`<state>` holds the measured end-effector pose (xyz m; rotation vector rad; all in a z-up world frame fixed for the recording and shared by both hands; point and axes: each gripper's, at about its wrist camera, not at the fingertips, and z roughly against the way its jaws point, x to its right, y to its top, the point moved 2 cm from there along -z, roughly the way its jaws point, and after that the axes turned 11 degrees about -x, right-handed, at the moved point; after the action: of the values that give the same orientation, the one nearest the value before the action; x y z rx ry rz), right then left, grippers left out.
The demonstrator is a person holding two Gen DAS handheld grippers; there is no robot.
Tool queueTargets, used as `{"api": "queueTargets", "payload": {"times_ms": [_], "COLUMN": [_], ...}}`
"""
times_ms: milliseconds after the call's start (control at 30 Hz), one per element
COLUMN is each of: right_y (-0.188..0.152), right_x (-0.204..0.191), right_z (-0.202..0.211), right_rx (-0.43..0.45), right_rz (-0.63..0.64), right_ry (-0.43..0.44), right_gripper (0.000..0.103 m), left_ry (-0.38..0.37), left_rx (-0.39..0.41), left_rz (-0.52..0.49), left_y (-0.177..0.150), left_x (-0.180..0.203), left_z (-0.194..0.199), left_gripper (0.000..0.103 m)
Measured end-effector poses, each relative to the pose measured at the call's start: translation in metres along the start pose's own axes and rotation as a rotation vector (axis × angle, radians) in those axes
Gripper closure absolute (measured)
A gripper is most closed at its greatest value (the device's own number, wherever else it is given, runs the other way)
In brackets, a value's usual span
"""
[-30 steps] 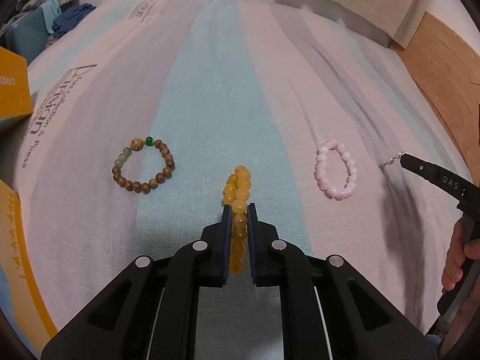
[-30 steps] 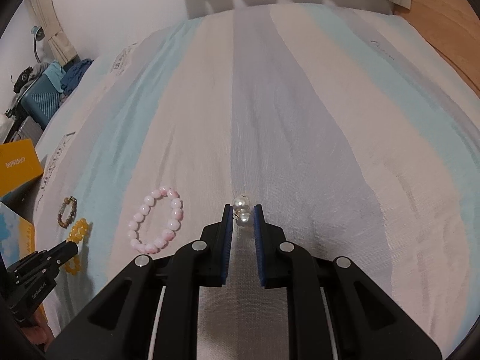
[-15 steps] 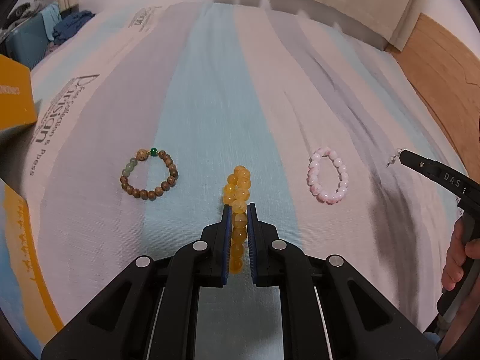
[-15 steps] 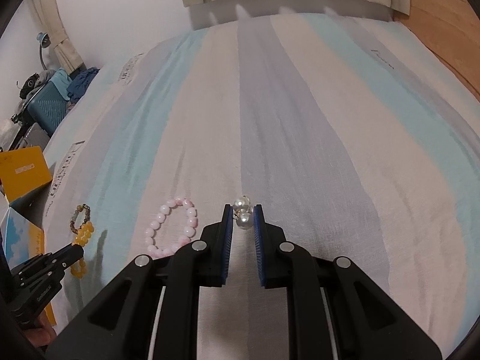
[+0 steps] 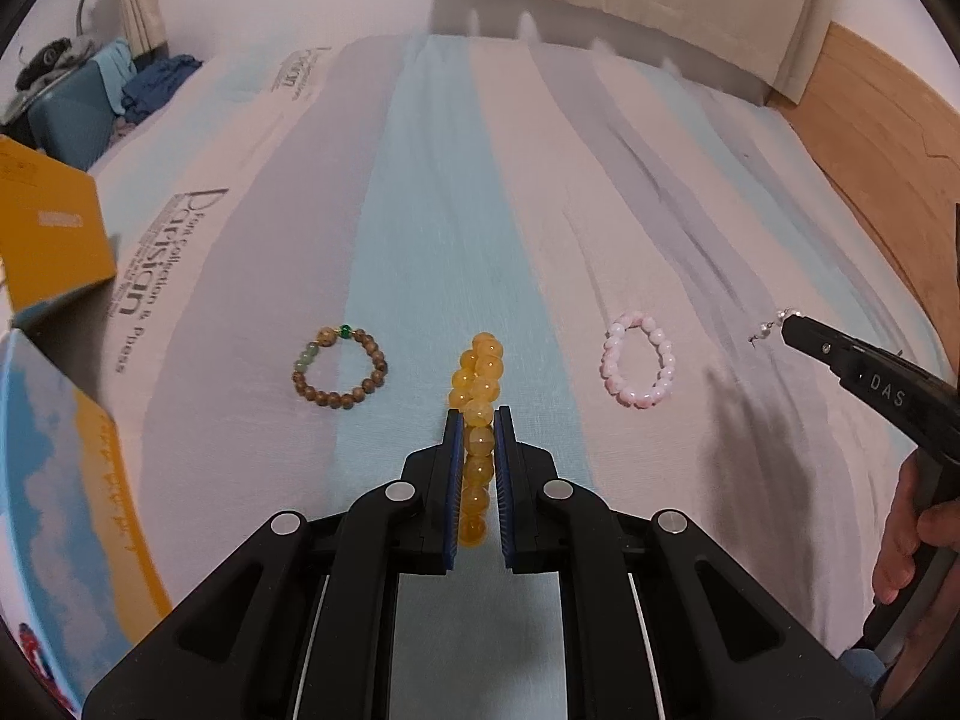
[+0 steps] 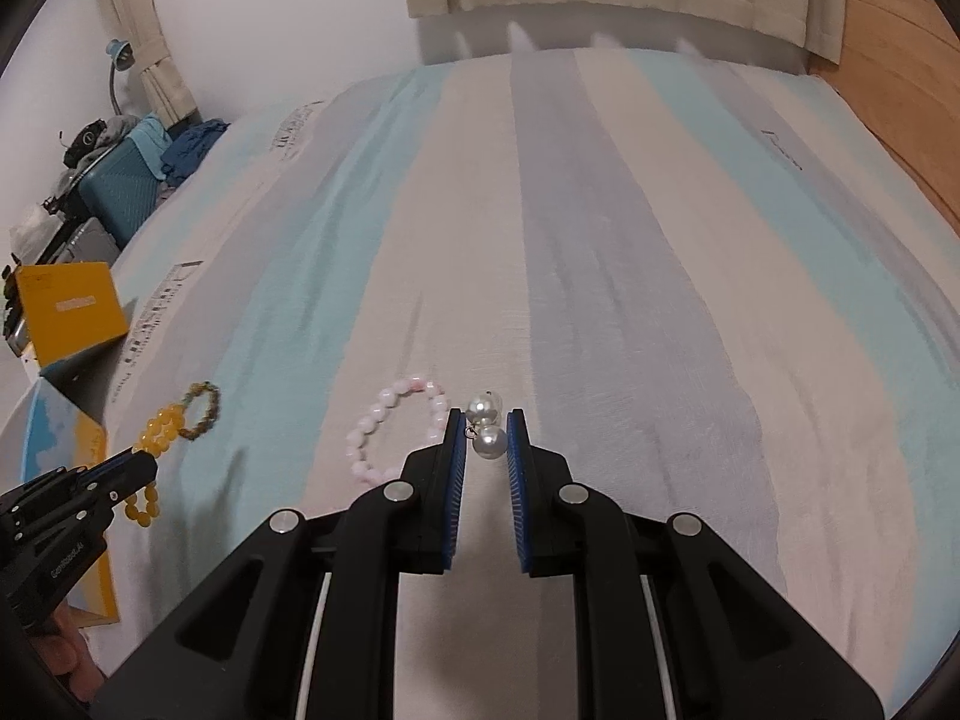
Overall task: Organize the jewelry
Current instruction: 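Carry the yellow bracelet and pearl pendant over the white box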
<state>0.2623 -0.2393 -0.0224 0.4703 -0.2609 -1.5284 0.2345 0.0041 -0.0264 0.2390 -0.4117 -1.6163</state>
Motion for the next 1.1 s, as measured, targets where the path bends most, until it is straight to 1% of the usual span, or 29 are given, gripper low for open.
{"api": "queueTargets", "payload": {"times_ms": [267,567,867,1100], "right_y": [-0.011,-0.023,-0.038,-0.049], "right_x": [-0.038,-0.085,-0.137,-0.187], "right_z": [0.034,0.065,0.086,0.099], "right_rx": [0.01,0.021,0.026,0.03], "right_rz": [0.037,0.096,0.151,0.21], "right_ry": [0.016,0.033,0.066,0.094], "right_gripper": [0.09,0.09,0.09,0.09], "left_ry": [0.003,0.007,0.02,0.042], "left_rx": [0.035,0.076,0.117,0.133], "left_rz": [0.001,0.032,0.066,0.117], "left_y": [-0.01,-0.028,-0.05,-0.069], "left_x": [-0.005,-0.026,-0.056,-0.094], "left_z": [0.039,0.083,0.122,0.149], "left_gripper": [0.094,0.094,0.094,0.094]}}
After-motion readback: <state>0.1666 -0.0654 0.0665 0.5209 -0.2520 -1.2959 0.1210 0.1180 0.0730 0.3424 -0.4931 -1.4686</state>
